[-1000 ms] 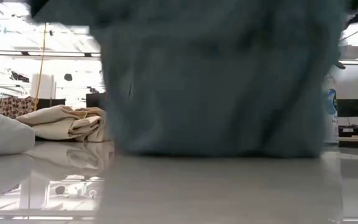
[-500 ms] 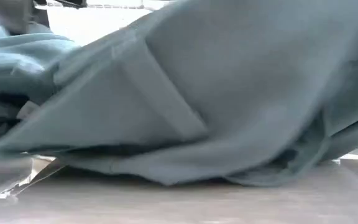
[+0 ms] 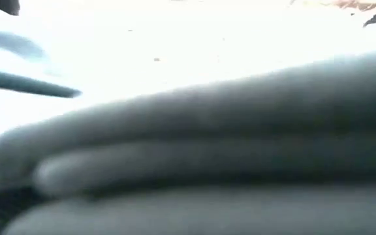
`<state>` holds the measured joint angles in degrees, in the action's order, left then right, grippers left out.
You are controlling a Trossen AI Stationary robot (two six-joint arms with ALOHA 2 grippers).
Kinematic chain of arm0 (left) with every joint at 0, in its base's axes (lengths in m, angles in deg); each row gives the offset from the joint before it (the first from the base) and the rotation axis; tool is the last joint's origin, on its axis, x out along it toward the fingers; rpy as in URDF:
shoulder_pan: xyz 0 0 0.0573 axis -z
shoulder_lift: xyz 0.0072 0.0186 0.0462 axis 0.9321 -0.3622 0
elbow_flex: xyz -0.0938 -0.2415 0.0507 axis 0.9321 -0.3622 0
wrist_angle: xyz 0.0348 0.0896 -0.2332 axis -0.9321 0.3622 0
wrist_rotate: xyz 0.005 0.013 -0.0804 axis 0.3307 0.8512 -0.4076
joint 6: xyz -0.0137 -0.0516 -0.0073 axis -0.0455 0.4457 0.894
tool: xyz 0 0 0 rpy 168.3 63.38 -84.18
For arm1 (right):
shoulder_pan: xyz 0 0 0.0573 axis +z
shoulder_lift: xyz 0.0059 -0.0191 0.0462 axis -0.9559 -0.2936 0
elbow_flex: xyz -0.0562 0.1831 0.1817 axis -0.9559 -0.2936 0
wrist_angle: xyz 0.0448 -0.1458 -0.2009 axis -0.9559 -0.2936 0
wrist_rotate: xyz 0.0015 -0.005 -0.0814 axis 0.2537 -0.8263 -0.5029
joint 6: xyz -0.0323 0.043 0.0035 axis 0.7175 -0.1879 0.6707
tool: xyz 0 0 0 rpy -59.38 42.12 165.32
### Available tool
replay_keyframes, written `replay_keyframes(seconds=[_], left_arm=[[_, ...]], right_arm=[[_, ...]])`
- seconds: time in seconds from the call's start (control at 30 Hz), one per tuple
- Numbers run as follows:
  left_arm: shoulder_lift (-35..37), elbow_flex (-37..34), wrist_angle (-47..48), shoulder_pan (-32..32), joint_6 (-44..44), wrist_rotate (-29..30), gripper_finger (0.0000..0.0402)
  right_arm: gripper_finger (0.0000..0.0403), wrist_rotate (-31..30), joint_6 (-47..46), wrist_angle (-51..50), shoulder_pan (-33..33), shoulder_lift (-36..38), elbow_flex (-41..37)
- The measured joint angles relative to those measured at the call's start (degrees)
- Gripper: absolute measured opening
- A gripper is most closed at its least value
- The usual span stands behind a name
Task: Fold Laundry from Bin
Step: Fold the blue pants
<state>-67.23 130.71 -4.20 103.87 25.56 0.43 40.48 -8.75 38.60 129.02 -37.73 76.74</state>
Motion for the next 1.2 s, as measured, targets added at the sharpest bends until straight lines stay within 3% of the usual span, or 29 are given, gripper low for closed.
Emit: replay_keyframes(seconds=[0.17, 0.33, 0.47, 0.6, 0.9, 1.2], left_arm=[[0.01, 2.31, -7.38, 0.91, 1.22, 19.74, 0.023], [-0.6, 2.41, 5.47, 1.36, 29.78, 33.46, 0.0222], [-3.21, 2.4, 12.78, 1.75, 42.74, 43.27, 0.0195], [-5.59, 2.43, 12.15, -1.47, 40.45, 41.36, 0.0177], [-12.71, 2.41, 12.94, -10.84, 40.05, 27.74, 0.0184], [-17.25, 2.37, 14.6, -16.9, 38.41, 23.89, 0.019]], right_arm=[[0.0193, 0.49, -0.88, -10.41, -0.06, 4.02, 1.49], [0.0193, -7.61, -1.86, -16.12, -1.46, 6.36, 1.52], [0.0193, -13.02, 1.0, -18.04, -3.13, 6.11, 1.52], [0.0193, -14.58, 5.74, -17.98, -5.41, 5.86, 1.5], [0.0193, -15.2, 13.26, -17.96, -8.42, 5.88, 1.5], [0.0193, -20.86, 17.92, -17.99, -8.08, 5.88, 1.48]])
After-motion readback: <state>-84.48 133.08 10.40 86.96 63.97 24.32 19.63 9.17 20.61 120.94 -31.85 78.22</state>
